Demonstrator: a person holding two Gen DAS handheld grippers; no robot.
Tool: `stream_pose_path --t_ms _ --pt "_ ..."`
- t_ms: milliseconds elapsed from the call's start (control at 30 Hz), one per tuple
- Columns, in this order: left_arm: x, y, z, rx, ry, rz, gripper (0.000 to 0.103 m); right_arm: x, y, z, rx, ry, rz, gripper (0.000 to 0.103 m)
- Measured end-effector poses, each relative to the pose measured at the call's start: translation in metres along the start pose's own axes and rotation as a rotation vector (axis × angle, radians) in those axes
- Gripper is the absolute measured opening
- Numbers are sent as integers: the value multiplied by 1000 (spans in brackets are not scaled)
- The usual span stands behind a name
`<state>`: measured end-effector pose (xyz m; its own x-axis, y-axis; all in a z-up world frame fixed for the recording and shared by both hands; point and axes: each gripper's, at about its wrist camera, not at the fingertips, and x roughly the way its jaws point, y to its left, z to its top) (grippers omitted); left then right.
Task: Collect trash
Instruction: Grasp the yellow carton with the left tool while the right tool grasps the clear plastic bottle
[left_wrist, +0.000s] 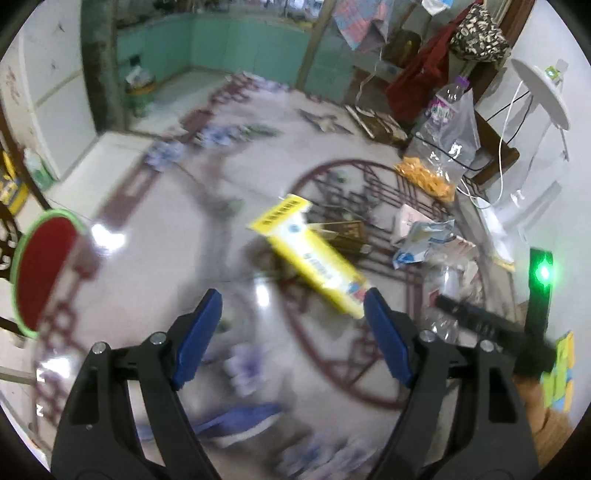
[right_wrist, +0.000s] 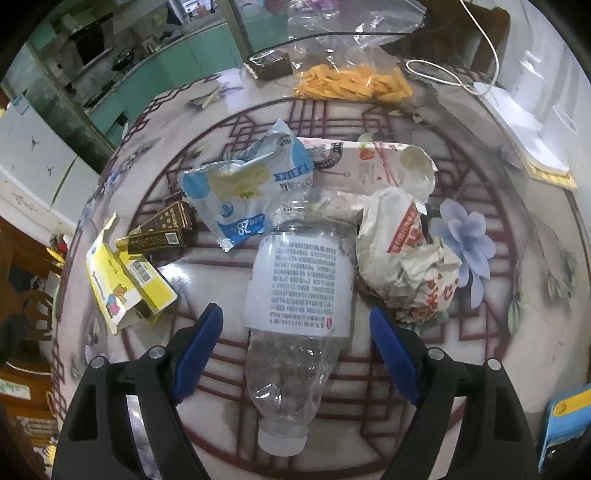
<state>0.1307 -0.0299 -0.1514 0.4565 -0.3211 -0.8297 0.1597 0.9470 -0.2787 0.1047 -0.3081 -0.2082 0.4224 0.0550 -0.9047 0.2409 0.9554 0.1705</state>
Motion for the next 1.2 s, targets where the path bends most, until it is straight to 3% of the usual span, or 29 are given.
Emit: stream_pose_path --t_ms 100,233,433,533,600,667,900,933,1033,1200 --pt "39 -9 14 -83 67 -35 76 2 5 1 -32 -3 -14 79" --pt "73 -14 20 -142 121 -12 76 4 6 -1 -41 -7 -4 80" --pt "100 -17 22 -123 156 10 75 14 3 -1 -35 25 30 81" --pt "107 -15 23 -130 166 -1 50 15 0 2 -14 24 46 81" --pt "112 -13 23 -131 174 -24 44 17 -2 4 -4 27 48 81" --pt "112 -14 24 -126 167 -28 35 20 -5 6 12 33 53 81" --pt "94 -24 31 13 93 26 24 23 -8 7 31 35 52 81" --pt "91 -24 31 31 85 32 22 24 -7 8 32 36 50 79" --pt "77 -28 30 84 57 55 17 27 -4 6 28 54 41 59" --pt "42 -29 27 145 -12 98 17 9 5 2 26 26 94 57"
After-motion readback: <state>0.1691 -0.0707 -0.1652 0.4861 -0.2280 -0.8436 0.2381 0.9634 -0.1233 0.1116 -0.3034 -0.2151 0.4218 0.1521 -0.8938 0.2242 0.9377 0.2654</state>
